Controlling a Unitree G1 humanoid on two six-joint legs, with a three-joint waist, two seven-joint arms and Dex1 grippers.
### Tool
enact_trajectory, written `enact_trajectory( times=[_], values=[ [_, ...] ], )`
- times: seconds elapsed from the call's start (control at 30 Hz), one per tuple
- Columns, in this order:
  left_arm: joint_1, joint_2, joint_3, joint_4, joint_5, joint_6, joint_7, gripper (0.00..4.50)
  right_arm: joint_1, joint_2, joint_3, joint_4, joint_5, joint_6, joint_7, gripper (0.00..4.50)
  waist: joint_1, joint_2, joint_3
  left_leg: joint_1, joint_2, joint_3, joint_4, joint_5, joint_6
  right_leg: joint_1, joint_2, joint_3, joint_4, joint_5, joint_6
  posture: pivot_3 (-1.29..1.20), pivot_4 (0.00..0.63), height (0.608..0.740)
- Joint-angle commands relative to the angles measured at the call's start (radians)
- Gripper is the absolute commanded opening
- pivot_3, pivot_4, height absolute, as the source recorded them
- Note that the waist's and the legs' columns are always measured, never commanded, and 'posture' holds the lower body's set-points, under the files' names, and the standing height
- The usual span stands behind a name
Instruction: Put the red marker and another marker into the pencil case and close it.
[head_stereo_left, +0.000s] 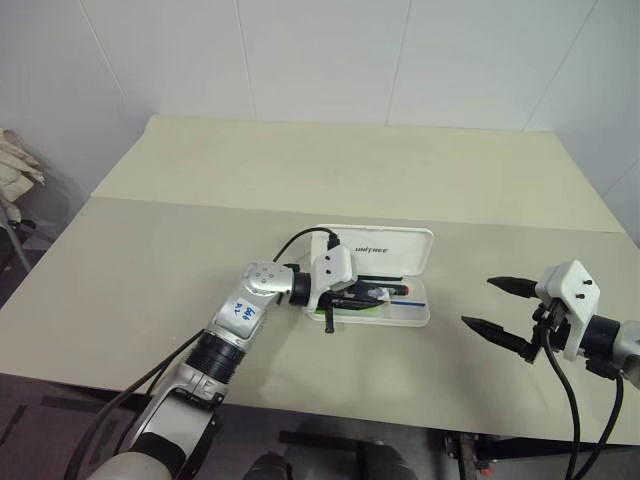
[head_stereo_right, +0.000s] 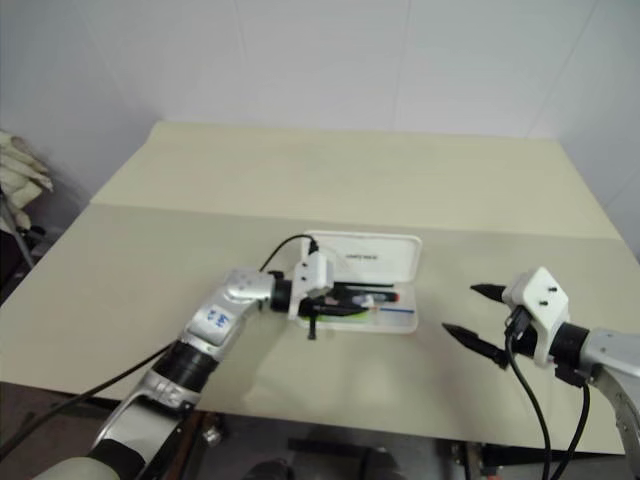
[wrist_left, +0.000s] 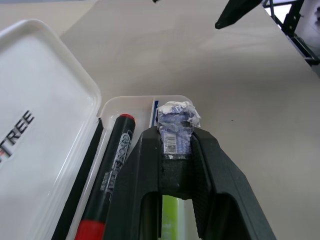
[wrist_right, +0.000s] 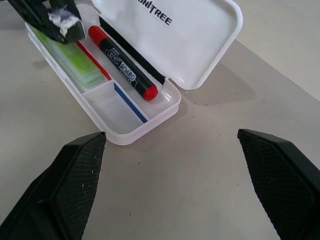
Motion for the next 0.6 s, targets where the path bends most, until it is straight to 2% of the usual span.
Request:
enact_trajectory(
  times=[0.03,0.6],
  values=[
    [-0.051,-0.036,-0.012,0.052,0.015,-0.051,-0.010,0.38,0.001,0.008,-0.031,-0.048,0.024,0.006,-0.021,4.50,0.000,0.000,0.000,0.000,0.000,0.000,0.000,0.000,0.000,0.000,0.000,0.000,0.000,0.000,0.000,0.00,0.150,0.740],
    [-0.213,-0.211,-0.020,0.401,0.094,-0.213,0.006,0.38,0.050,0.038,-0.057,-0.145,0.056,0.041,-0.095,4.50,0.020,-0.003,0.000,-0.001,-0.002,0.000,0.000,0.001,0.002,0.000,-0.001,0.002,-0.001,0.001,0.002,0.00,0.150,0.740]
  ],
)
